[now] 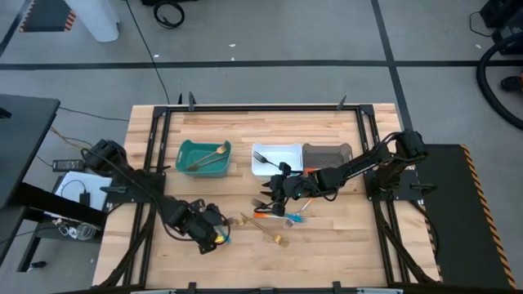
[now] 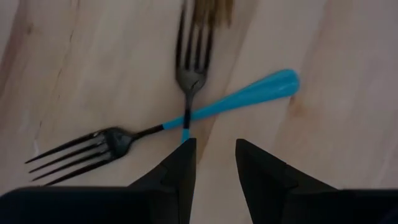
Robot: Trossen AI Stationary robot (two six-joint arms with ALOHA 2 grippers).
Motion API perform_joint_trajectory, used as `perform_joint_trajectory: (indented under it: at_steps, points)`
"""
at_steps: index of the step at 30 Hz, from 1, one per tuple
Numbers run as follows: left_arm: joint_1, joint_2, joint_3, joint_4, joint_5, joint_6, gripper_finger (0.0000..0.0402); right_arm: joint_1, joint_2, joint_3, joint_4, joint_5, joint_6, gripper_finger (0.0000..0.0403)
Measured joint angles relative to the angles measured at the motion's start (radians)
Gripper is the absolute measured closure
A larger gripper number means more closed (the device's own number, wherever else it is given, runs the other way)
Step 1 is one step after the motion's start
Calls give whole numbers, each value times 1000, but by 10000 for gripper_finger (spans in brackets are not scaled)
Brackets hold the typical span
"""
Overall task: Sort silverware by color (type)
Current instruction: Put the left blue fork into the white bin
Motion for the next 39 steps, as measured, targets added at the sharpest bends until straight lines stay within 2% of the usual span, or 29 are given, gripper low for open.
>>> perform_joint_trajectory:
  at_steps: [5,23,29,39]
  points:
    - [-27,54,76,-102,-16,60,281,0,0,0,0,0,0,282]
    - [-56,142,75,-126,-112,79,281,19,0,0,-8,0,-22,282]
    - [-39,142,75,-153,-118,75,281,32,0,0,-5,3,-24,282]
    - [-11,141,64,-118,-72,95,281,38,0,0,-5,4,-26,282]
